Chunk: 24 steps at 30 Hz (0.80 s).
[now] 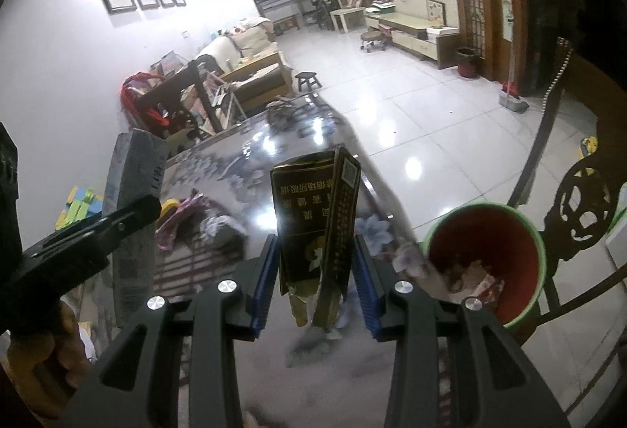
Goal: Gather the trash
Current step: 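Carry the toothpaste box and gold-black packet over the red bin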
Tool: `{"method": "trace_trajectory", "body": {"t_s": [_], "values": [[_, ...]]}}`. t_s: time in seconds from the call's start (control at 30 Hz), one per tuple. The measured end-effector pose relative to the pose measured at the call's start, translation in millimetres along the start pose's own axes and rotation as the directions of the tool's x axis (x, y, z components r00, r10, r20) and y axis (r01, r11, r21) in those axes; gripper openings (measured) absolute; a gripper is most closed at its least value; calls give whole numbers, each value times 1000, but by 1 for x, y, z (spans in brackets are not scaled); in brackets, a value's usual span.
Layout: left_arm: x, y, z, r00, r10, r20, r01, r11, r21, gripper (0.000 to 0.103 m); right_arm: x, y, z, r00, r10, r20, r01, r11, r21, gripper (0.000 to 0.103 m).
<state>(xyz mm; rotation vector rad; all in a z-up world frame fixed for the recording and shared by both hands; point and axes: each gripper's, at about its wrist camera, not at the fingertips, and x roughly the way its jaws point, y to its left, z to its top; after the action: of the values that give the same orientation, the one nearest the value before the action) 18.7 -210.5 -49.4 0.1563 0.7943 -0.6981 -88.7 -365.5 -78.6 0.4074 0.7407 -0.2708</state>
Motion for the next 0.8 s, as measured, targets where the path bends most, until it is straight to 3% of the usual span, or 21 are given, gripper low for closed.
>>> {"method": "trace_trajectory", "body": {"t_s": [0.8], "values": [[95,-137,28,994,-92,-52,97,989,111,50,3,-147,22,994,-111,-7,111,985,131,36]]}}
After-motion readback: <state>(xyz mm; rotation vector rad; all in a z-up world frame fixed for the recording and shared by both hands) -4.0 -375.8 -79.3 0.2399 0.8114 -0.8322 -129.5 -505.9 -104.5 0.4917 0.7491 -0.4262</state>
